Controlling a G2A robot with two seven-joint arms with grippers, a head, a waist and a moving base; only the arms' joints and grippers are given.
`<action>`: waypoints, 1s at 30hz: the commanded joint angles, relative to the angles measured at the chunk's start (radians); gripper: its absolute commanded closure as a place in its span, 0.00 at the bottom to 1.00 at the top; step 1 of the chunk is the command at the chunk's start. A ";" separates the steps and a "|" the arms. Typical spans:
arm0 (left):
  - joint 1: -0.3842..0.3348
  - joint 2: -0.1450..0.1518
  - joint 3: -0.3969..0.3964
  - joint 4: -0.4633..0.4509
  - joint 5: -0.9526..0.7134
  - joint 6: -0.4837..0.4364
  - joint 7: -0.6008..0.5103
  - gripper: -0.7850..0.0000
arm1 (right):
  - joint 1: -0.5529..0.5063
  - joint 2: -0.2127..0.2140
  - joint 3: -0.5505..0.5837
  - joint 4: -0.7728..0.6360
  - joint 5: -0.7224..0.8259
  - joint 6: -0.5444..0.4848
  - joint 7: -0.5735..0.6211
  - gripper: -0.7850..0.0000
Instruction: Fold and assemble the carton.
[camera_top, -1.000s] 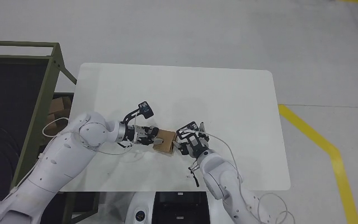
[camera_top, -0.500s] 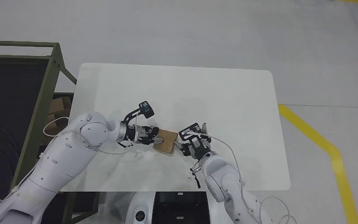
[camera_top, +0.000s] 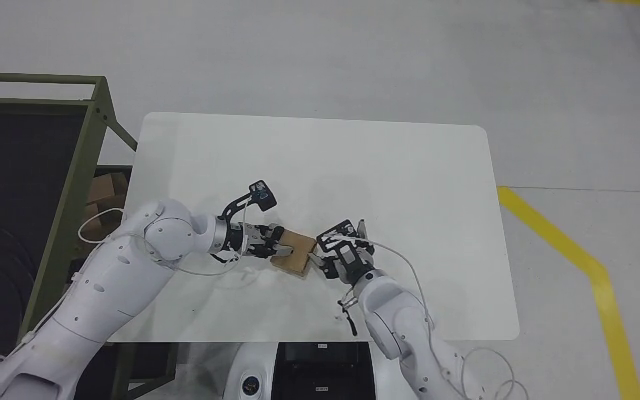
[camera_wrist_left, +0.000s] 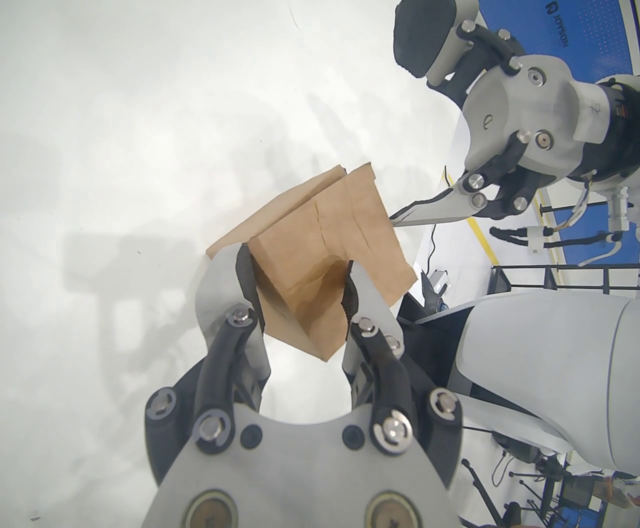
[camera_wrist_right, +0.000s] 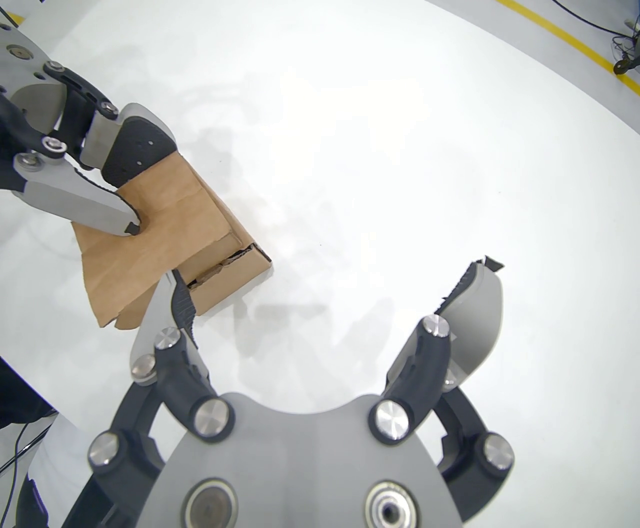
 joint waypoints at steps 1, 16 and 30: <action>0.000 0.000 0.000 0.001 0.000 -0.001 0.000 0.55 | 0.000 0.000 0.002 -0.002 0.002 0.000 0.000 0.00; 0.000 -0.003 0.000 0.003 0.001 -0.005 -0.002 0.56 | 0.015 -0.001 -0.007 0.018 0.005 0.004 0.021 0.00; -0.003 -0.005 0.002 0.003 0.004 -0.001 -0.009 0.57 | 0.002 0.001 0.001 0.010 0.006 0.015 0.006 0.00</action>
